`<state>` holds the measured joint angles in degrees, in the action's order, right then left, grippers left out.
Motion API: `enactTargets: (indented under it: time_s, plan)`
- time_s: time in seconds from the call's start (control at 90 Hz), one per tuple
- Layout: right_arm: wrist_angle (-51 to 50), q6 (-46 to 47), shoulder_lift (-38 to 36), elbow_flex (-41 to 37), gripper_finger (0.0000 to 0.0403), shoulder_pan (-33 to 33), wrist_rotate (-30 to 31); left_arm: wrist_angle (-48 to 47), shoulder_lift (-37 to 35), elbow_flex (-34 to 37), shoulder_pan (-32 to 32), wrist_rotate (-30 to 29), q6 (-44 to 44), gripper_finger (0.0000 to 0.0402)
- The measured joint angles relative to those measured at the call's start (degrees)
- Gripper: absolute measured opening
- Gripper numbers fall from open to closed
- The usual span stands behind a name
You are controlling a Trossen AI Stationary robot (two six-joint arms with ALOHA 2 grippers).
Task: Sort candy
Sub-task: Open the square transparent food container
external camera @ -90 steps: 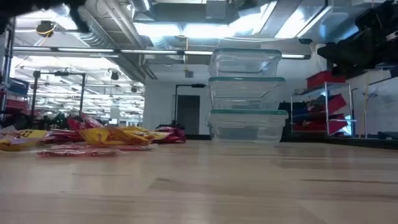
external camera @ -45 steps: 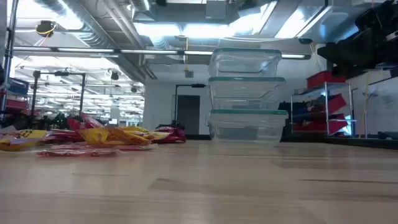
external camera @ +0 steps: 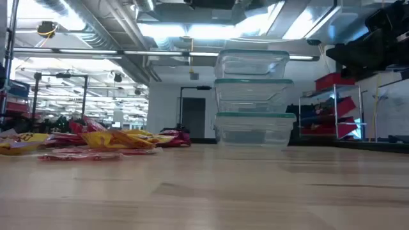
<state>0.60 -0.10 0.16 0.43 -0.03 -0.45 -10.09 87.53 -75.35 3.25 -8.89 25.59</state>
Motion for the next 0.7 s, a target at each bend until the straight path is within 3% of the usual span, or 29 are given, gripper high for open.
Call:
enactTargets:
  time_s: [0.122, 0.267, 0.511, 0.7]
  plan:
    - [0.0, 0.0, 0.0, 0.0, 0.0001, 0.0, 0.0, -3.8, 3.1, 0.2, 0.1, -0.4, 3.2, 0.0196]
    - [0.0, 0.0, 0.0, 0.0, 0.0001, 0.0, 0.0, -1.6, 5.8, 0.1, 0.0, -3.7, 10.0, 0.0228]
    - [0.0, 0.0, 0.0, 0.0, 0.0001, 0.0, 0.0, 3.5, 7.6, 0.0, -0.1, -10.9, 15.9, 0.0235]
    - [0.0, 0.0, 0.0, 0.0, 0.0001, 0.0, 0.0, 3.1, 7.7, 0.0, 1.4, -11.5, 15.3, 0.0235]
